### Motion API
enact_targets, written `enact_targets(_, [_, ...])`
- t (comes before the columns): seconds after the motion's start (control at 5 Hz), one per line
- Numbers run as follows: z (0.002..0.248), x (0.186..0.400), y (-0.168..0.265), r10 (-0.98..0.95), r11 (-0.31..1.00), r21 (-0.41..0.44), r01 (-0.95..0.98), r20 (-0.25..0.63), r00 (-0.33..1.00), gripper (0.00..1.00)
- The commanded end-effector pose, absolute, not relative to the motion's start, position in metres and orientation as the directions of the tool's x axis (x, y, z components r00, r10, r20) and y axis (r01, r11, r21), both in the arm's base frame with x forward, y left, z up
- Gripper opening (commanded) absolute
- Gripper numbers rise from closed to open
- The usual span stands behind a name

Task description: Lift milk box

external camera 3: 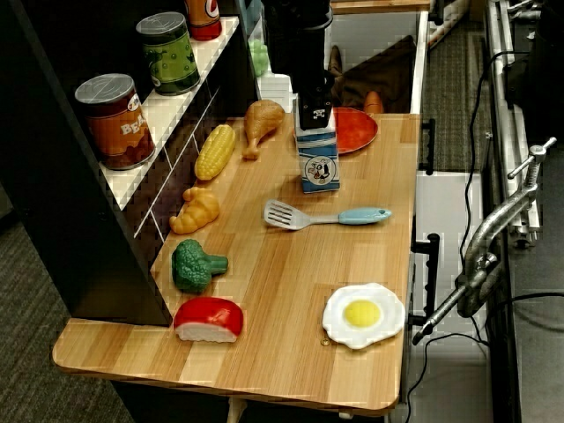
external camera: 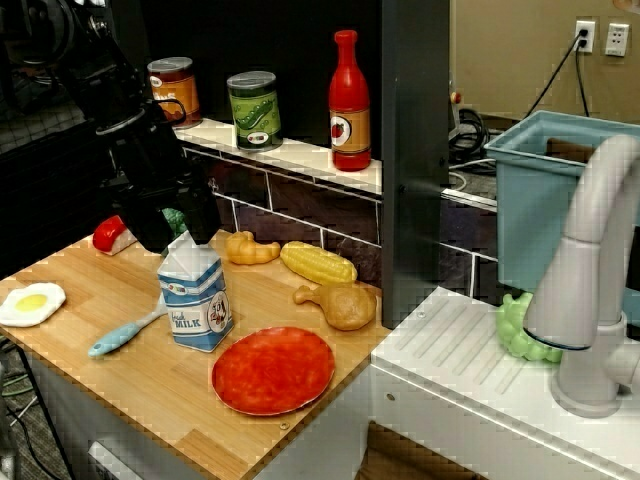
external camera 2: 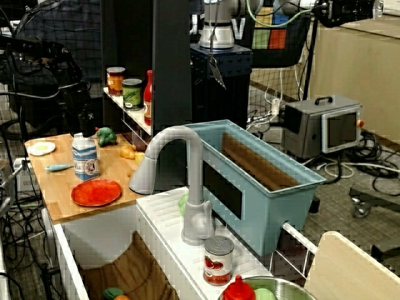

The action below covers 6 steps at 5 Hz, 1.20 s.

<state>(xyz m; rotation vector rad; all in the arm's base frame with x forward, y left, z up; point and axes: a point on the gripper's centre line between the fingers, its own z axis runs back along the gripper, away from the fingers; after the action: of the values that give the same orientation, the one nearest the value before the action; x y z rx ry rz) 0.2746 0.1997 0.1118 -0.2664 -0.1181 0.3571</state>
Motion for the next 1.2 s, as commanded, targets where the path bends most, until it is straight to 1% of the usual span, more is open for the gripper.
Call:
enact_targets(0.0, [0.1249, 0.281, 0.2047, 0.354, 0.909, -0.273, -0.314, 0.111, 0.929, 0.0])
enact_targets(1.0, [0.1276, 0.2836, 0.2063, 0.348, 0.914, -0.268, -0.304, 0.136, 0.928, 0.0])
